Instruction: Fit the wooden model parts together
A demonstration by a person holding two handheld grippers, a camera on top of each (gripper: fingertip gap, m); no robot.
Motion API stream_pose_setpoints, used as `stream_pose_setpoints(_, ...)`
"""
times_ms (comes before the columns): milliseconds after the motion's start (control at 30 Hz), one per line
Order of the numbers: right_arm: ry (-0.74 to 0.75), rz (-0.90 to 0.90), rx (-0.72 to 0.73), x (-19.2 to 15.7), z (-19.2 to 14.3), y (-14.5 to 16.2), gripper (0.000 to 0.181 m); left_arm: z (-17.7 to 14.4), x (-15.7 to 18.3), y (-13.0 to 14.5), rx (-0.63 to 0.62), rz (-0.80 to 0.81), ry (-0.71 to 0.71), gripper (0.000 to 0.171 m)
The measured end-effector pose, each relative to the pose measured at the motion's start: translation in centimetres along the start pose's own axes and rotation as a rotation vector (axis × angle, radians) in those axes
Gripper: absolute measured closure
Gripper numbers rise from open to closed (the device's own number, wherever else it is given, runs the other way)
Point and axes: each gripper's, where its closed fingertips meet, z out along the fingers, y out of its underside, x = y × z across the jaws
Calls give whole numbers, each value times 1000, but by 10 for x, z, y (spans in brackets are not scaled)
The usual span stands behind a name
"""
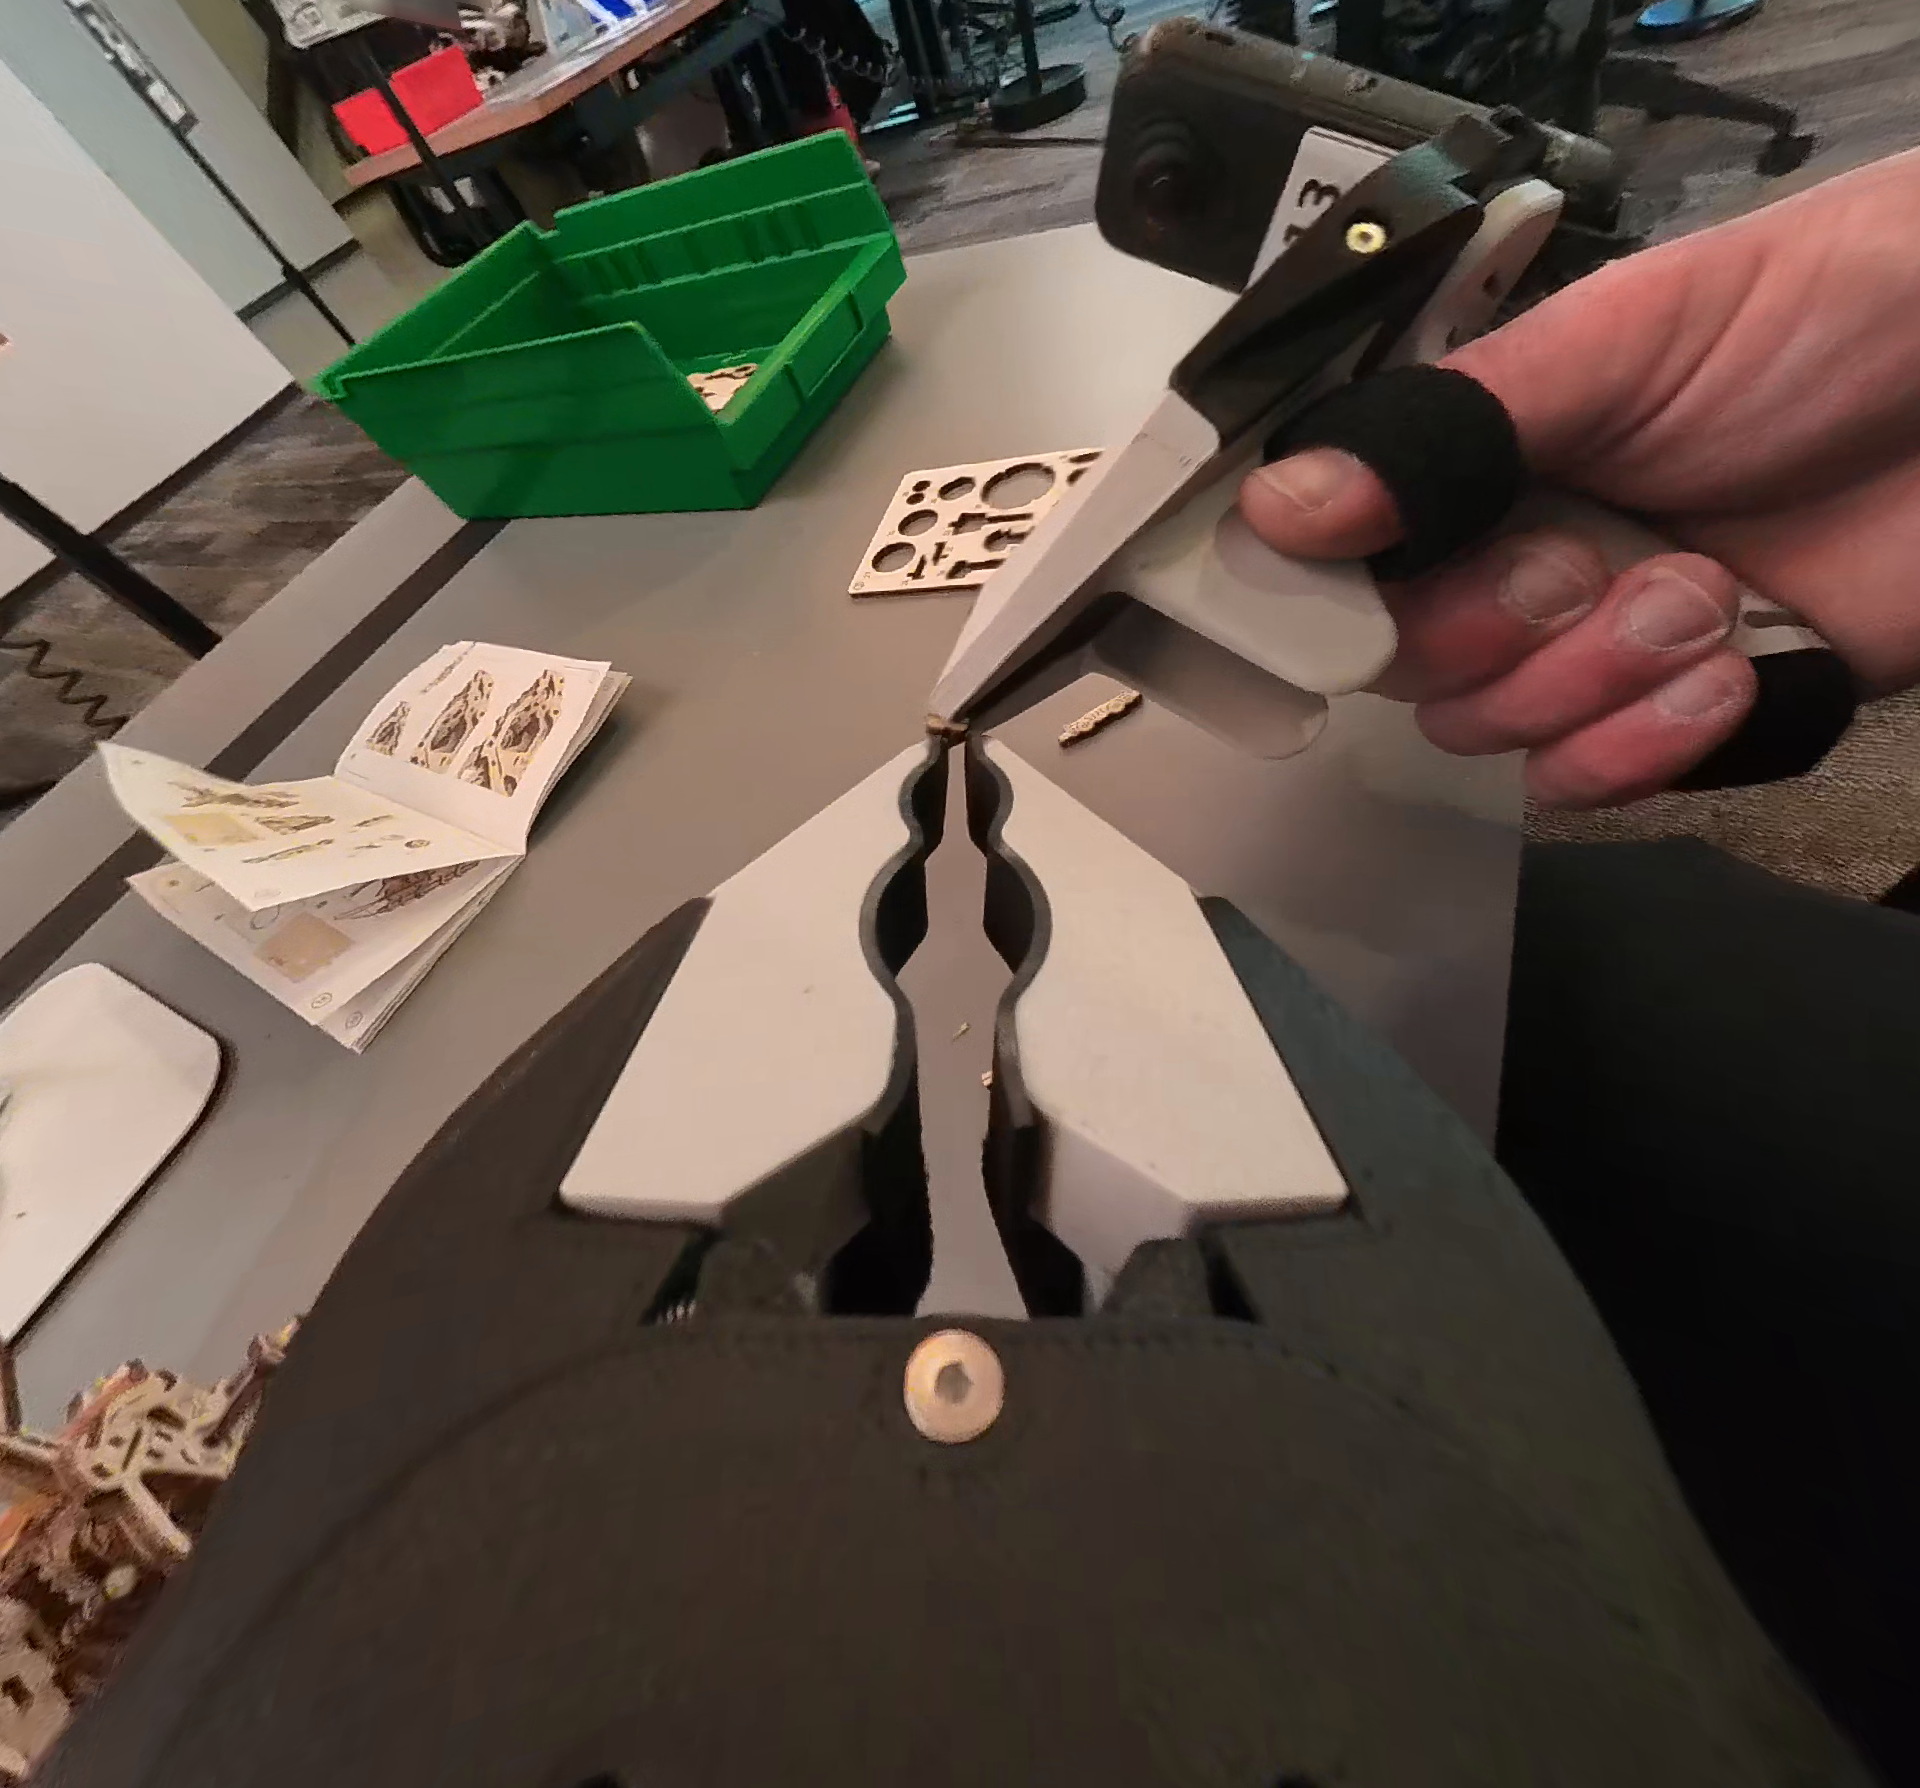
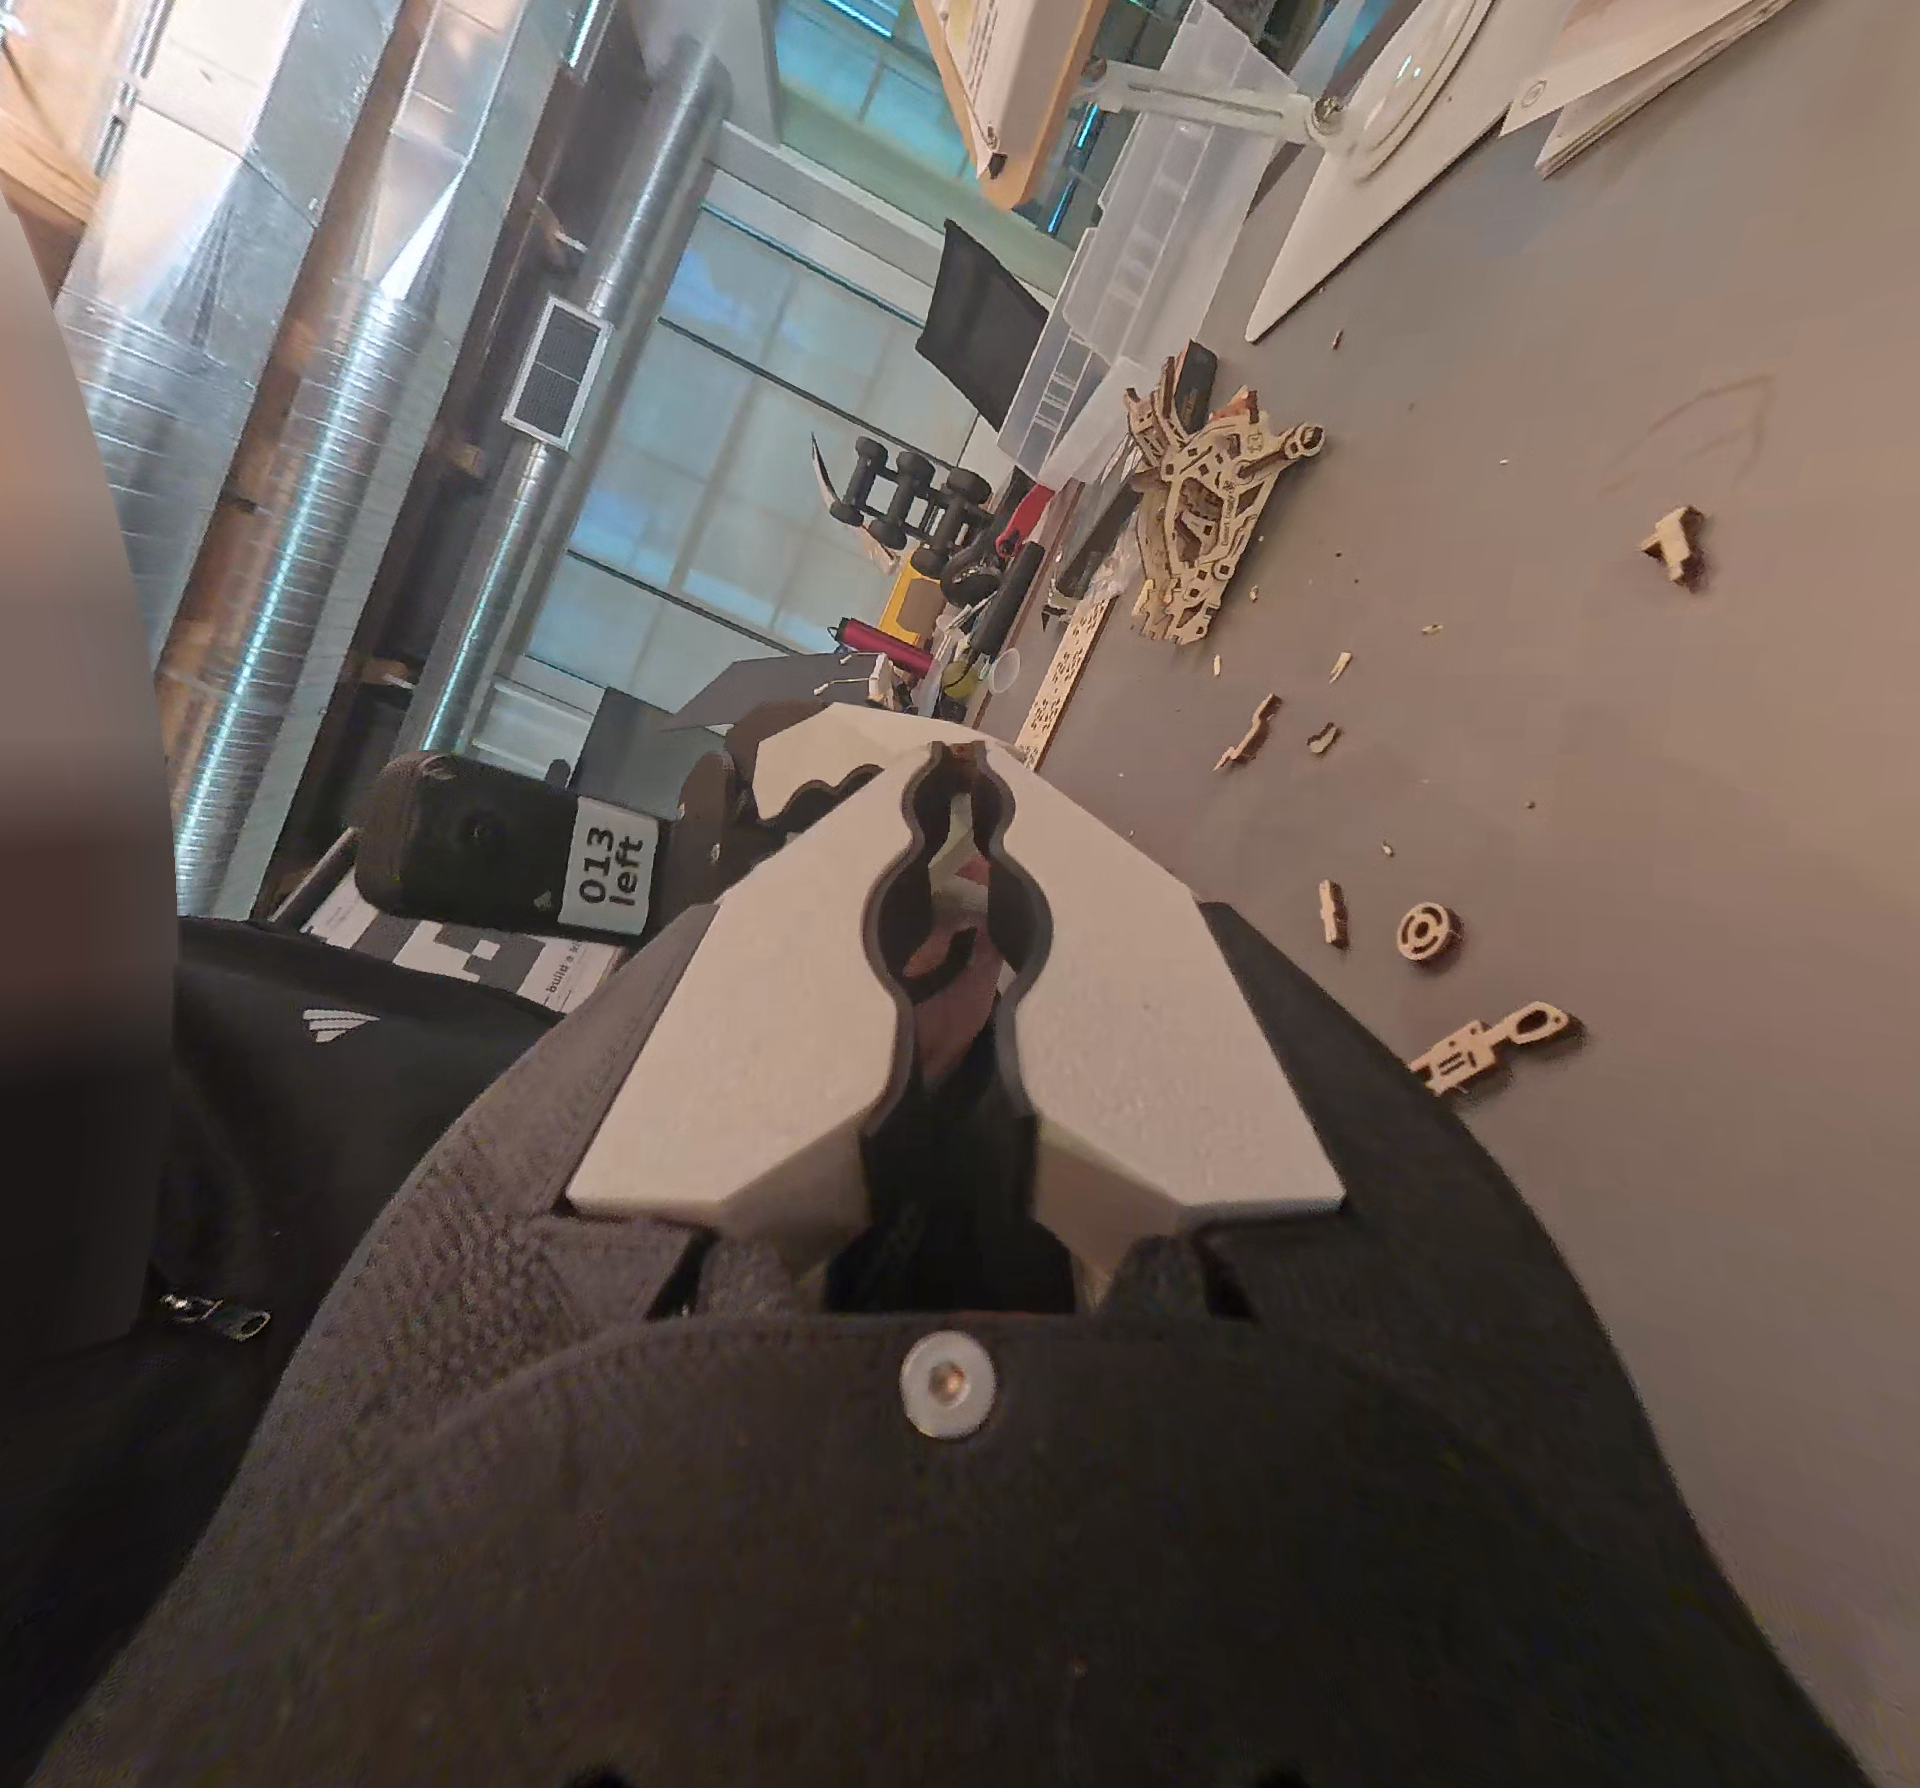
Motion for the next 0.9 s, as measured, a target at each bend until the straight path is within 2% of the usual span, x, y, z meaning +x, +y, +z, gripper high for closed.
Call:
stream_pose_setpoints(167,0,-4,5,-3,0,1,180,-4,2,-2,37,-2,62,171)
stream_pose_setpoints(367,28,-8,70,-8,-2,-4,180,-5,1,-12,94,2,-7,162)
stream_pose_setpoints(567,47,-24,94,-9,-5,-5,180,-4,1,-15,94,12,-33,170)
stream_pose_setpoints(667,45,-38,82,-12,-7,-4,180,-7,3,-17,123,39,-2,171)
stream_pose_setpoints(767,45,-60,40,-16,-8,-1,180,-13,9,-21,166,32,89,167)
stream_pose_setpoints(900,40,-62,-21,-20,-9,3,180,-17,12,-23,173,129,112,166)
